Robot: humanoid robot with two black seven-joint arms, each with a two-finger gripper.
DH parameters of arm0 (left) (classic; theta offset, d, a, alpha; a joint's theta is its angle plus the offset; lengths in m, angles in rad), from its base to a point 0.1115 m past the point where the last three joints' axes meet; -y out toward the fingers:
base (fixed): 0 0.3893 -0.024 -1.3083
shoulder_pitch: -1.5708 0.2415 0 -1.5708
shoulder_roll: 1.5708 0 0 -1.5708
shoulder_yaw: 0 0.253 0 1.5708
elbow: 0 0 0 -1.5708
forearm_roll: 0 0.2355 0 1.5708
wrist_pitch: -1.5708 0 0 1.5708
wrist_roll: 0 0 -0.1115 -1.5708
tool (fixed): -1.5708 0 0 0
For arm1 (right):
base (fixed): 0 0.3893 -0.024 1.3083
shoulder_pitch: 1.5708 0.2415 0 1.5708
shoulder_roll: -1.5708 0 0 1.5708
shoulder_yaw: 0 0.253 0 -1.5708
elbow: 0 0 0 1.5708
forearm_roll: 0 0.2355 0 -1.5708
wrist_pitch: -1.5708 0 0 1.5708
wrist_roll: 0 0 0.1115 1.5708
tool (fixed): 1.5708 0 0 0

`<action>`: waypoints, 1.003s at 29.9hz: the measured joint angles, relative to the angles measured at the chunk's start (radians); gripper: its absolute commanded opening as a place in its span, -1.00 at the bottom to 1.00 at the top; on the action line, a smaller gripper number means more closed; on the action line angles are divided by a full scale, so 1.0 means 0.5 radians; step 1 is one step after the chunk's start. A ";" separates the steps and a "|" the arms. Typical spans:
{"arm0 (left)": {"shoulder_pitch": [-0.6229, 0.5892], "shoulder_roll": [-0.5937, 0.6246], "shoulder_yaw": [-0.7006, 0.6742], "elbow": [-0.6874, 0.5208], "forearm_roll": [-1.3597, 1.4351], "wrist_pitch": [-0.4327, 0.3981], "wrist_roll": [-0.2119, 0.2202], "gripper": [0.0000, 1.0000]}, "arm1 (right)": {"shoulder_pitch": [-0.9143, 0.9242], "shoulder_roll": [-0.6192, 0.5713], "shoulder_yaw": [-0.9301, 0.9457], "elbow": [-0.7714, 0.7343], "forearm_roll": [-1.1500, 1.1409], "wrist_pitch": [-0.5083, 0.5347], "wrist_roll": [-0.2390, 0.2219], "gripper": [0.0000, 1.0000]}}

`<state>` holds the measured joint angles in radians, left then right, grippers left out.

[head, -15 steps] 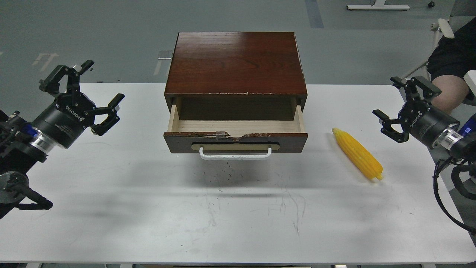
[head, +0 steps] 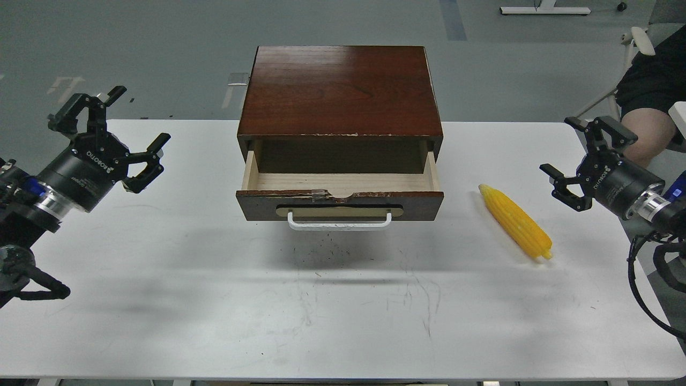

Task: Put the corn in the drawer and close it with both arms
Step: 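Move the right gripper toward the yellow corn cob on the table, then close the right gripper around the yellow corn cob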

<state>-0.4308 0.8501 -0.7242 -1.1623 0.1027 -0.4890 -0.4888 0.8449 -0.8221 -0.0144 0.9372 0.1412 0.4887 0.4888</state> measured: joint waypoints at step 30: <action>0.013 -0.023 -0.116 -0.103 0.028 0.001 0.000 1.00 | 0.279 0.029 -0.433 -0.118 -2.735 -0.725 0.000 1.00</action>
<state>-0.4241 0.8385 -0.7823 -1.2136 0.1166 -0.4887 -0.4888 0.9843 -0.8078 -0.2309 0.8780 -1.2262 0.1264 0.4888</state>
